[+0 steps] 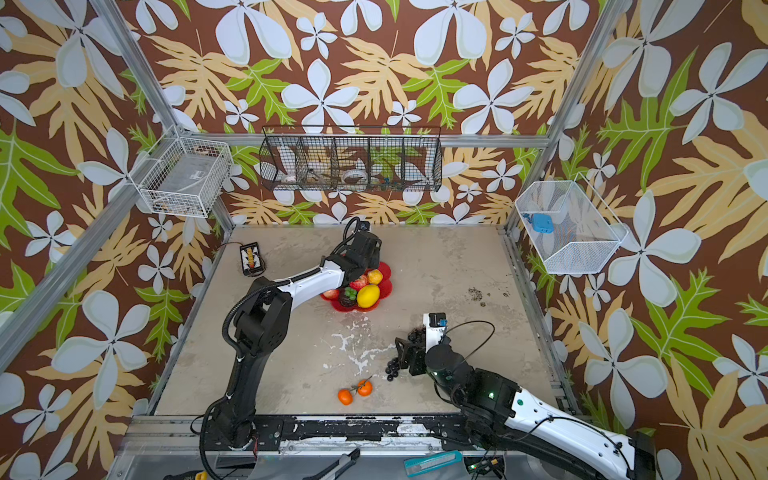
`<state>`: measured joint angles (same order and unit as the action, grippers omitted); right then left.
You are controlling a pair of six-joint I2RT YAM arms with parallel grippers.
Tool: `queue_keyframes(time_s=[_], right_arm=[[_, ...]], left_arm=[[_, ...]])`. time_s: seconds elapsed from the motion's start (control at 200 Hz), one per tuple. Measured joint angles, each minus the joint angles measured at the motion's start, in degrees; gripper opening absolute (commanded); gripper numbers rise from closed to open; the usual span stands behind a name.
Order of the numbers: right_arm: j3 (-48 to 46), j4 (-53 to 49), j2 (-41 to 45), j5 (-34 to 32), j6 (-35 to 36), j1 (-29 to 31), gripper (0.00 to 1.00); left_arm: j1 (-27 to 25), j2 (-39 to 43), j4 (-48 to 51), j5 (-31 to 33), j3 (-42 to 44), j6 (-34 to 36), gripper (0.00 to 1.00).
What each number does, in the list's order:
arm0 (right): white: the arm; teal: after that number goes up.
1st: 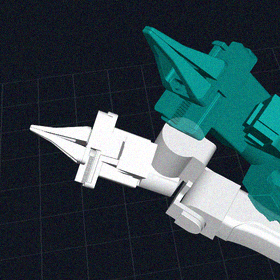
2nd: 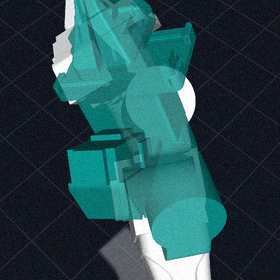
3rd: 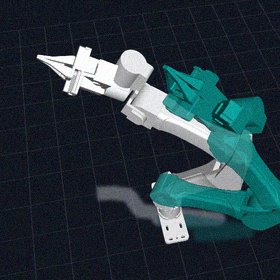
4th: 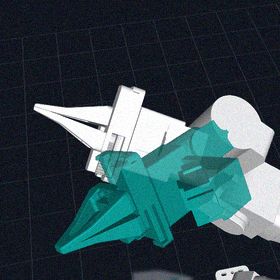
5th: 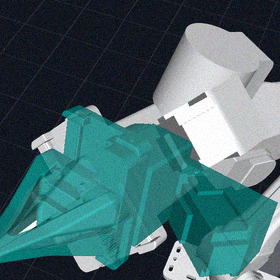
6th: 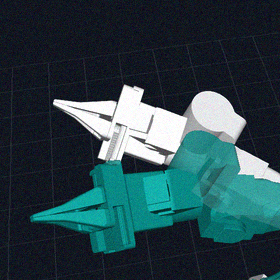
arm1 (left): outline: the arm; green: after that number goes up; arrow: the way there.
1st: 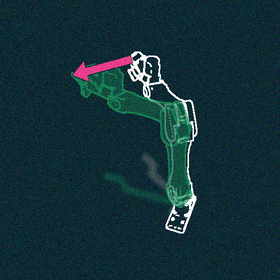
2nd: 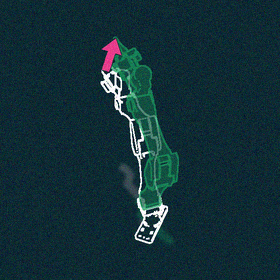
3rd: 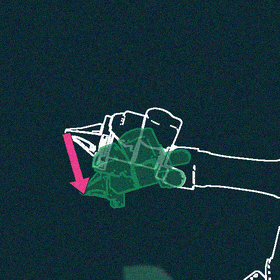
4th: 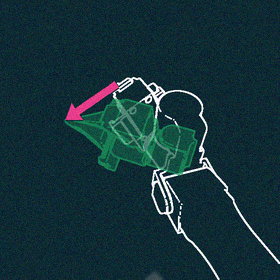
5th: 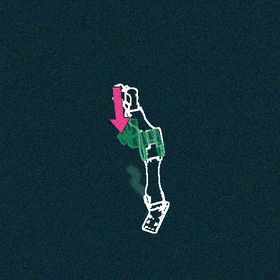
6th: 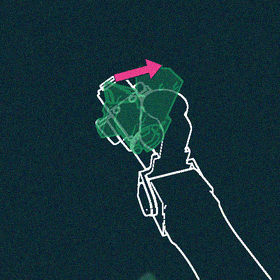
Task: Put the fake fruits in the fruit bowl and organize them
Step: 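Lower the pear onto the plate, open the left gripper and withdraw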
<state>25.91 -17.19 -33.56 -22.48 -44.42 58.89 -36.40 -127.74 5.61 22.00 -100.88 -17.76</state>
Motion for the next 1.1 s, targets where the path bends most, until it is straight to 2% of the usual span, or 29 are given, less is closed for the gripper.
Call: queue_keyframes(time_s=[0.135,0.305,0.621,0.726,0.826,0.941,1.101], right_arm=[[0.0,0.0,-0.52,-0.02,0.37,0.0,0.83],[0.02,0.0,-1.31,0.0,0.59,0.0,0.83],[0.02,0.02,-1.84,0.0,0.57,0.0,0.83],[0.04,0.02,-2.6,0.0,0.59,0.0,0.83],[0.13,0.02,-3.61,0.07,0.59,0.0,0.83],[0.24,0.04,-4.63,0.63,0.59,0.0,0.82],[0.15,0.07,-5.66,3.45,0.74,0.0,0.79]], left_arm=[[0.04,-0.9,0.11,0.0,-0.17,-0.02,0.01],[0.09,-1.79,0.57,-0.26,-0.74,-0.04,0.19],[0.13,-0.74,2.69,-1.4,-0.94,0.0,0.34],[0.13,0.31,4.79,-2.69,-2.95,-0.02,0.49],[0.13,2.97,6.6,-3.82,-2.91,-0.24,0.55],[0.13,9.77,6.32,-5.92,3.78,-1.81,0.56],[0.11,25.99,0.98,-9.62,24.63,-5.53,0.56]])
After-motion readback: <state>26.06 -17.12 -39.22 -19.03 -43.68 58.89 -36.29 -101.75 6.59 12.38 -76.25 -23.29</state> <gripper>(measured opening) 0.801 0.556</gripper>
